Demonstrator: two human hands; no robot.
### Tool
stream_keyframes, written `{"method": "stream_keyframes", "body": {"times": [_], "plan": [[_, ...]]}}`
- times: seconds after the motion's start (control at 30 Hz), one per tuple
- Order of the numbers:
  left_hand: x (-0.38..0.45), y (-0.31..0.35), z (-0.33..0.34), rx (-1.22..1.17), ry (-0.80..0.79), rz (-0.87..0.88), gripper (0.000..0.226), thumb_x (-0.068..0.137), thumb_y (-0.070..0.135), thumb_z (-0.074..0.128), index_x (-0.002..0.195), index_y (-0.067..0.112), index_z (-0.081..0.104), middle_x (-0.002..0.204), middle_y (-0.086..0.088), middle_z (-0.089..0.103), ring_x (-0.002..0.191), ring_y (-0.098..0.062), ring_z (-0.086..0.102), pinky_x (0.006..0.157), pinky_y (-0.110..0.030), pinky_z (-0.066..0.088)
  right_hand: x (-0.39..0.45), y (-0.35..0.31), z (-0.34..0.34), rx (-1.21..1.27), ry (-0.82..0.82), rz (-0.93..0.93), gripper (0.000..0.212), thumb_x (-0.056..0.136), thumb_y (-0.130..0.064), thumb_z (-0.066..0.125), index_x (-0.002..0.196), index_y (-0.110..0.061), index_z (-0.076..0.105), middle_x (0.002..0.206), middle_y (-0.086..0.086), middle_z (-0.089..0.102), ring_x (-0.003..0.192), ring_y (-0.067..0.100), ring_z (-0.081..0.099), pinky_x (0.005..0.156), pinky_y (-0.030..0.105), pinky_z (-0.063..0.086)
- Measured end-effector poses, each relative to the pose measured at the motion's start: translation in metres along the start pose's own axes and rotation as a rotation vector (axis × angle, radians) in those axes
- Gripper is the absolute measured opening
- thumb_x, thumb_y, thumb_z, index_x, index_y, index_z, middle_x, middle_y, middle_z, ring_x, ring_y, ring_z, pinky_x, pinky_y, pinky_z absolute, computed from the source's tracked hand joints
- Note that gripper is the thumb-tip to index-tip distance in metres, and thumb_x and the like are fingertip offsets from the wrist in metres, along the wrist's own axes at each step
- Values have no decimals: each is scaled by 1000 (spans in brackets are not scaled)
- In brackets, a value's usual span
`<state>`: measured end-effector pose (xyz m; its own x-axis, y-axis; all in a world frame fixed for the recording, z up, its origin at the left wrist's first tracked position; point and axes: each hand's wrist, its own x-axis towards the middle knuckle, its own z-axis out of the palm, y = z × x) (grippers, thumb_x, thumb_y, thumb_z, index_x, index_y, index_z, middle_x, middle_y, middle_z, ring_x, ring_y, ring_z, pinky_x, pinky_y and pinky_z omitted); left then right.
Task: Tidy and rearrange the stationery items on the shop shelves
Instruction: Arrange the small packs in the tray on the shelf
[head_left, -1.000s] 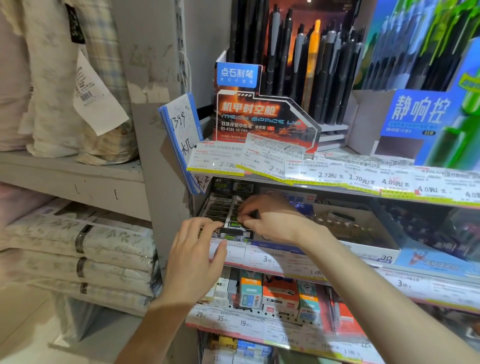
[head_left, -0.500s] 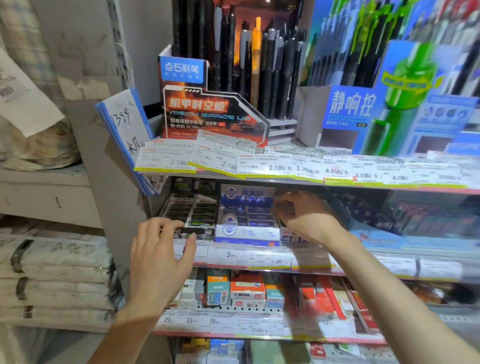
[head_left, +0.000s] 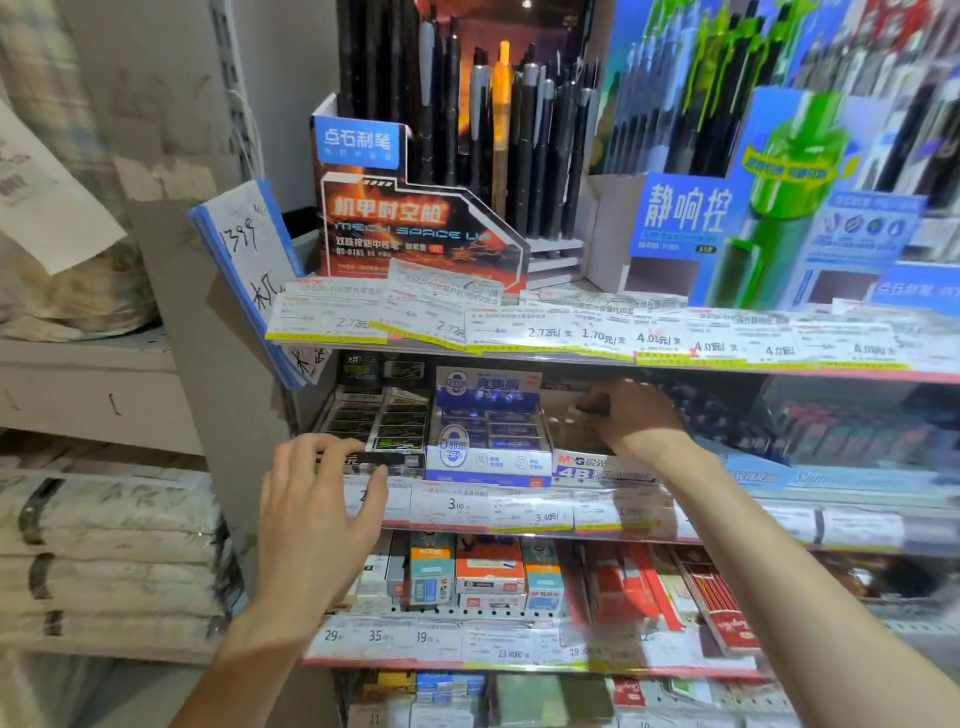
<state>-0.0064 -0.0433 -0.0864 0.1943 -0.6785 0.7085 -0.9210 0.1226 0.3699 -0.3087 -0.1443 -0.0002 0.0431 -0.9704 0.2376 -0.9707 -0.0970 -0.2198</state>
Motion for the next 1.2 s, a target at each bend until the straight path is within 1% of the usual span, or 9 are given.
{"method": "stream_keyframes", "body": {"times": [0.17, 0.3, 0.4, 0.47, 0.6, 0.7, 0.93, 1.03, 1.2], "plan": [[0, -3, 1, -4, -6, 12, 39, 87, 40, 56, 114, 14, 65, 107, 0, 53, 107, -23, 46, 88, -42, 44, -3, 2, -3, 87, 40, -25, 21, 92, -27, 61, 109, -30, 75, 113, -1, 74, 103, 26, 67, 87, 32, 52], [0, -4, 1, -10, -9, 19, 43, 87, 44, 51, 114, 14, 65, 107, 0, 53, 107, -22, 46, 89, -40, 44, -10, -15, -4, 153, 148, -106, 20, 92, -30, 60, 107, -36, 73, 104, -7, 75, 93, 20, 68, 74, 25, 46], [0, -6, 0, -10, -26, 32, 44, 88, 45, 49, 115, 14, 64, 109, -1, 53, 108, -22, 47, 89, -40, 45, -15, -40, -2, 352, 159, -175, 16, 91, -28, 64, 97, -39, 73, 98, -11, 76, 89, 14, 70, 82, 32, 56], [0, -8, -1, -2, -39, 41, 41, 88, 42, 52, 116, 14, 64, 109, 0, 53, 109, -22, 47, 90, -40, 46, -17, -59, 1, 458, 124, -223, 17, 90, -26, 68, 91, -42, 70, 98, -11, 75, 92, 13, 70, 90, 34, 56], [-1, -9, -4, 5, -66, 47, 33, 89, 34, 62, 117, 17, 62, 112, 3, 52, 112, -19, 46, 91, -38, 45, -13, -98, 4, 426, -5, -324, 17, 91, -23, 65, 101, -34, 72, 100, -13, 70, 94, 10, 64, 86, 24, 50], [-2, -10, -5, -5, -71, 49, 33, 87, 30, 67, 117, 17, 62, 113, 3, 51, 112, -18, 46, 91, -37, 45, -6, -124, 10, 444, -96, -375, 15, 92, -20, 65, 100, -30, 73, 99, -11, 72, 95, 10, 66, 86, 24, 52], [-2, -12, -6, -9, -87, 43, 33, 89, 33, 62, 119, 20, 60, 116, 5, 50, 115, -16, 44, 92, -34, 44, 10, -163, 23, 218, -140, -435, 20, 95, -21, 59, 109, -27, 72, 116, -6, 70, 102, 16, 63, 86, 28, 51], [-2, -12, -5, -8, -93, 40, 33, 89, 34, 61, 119, 21, 59, 117, 6, 50, 116, -15, 43, 92, -34, 44, 12, -168, 27, 161, -135, -441, 23, 96, -20, 57, 111, -25, 73, 124, -4, 68, 108, 18, 63, 91, 33, 52], [-4, -14, -5, -11, -110, 34, 35, 91, 36, 59, 123, 22, 57, 119, 7, 48, 118, -13, 42, 95, -32, 42, 12, -164, 25, 133, -161, -461, 27, 96, -17, 55, 112, -24, 75, 124, -3, 69, 108, 20, 63, 97, 38, 52]]}}
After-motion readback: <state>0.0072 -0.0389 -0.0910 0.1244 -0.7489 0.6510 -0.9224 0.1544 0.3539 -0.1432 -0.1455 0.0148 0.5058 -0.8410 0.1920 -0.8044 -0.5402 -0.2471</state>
